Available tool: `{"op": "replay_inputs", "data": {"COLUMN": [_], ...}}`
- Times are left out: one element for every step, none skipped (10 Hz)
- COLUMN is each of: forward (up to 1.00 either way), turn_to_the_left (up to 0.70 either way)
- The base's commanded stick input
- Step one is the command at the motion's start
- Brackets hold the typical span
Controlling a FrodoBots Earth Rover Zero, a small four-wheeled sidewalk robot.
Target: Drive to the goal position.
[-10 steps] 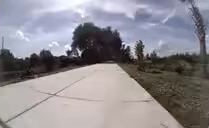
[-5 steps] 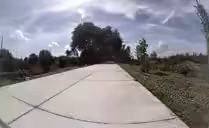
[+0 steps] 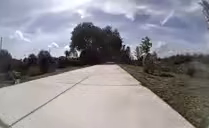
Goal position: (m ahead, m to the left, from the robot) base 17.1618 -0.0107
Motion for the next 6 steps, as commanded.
{"op": "replay_inputs", "data": {"forward": [0.85,0.85,0.85,0.85,0.85,0.85], "turn_to_the_left": [-0.01,0.0,0.0,0.0,0.0,0.0]}}
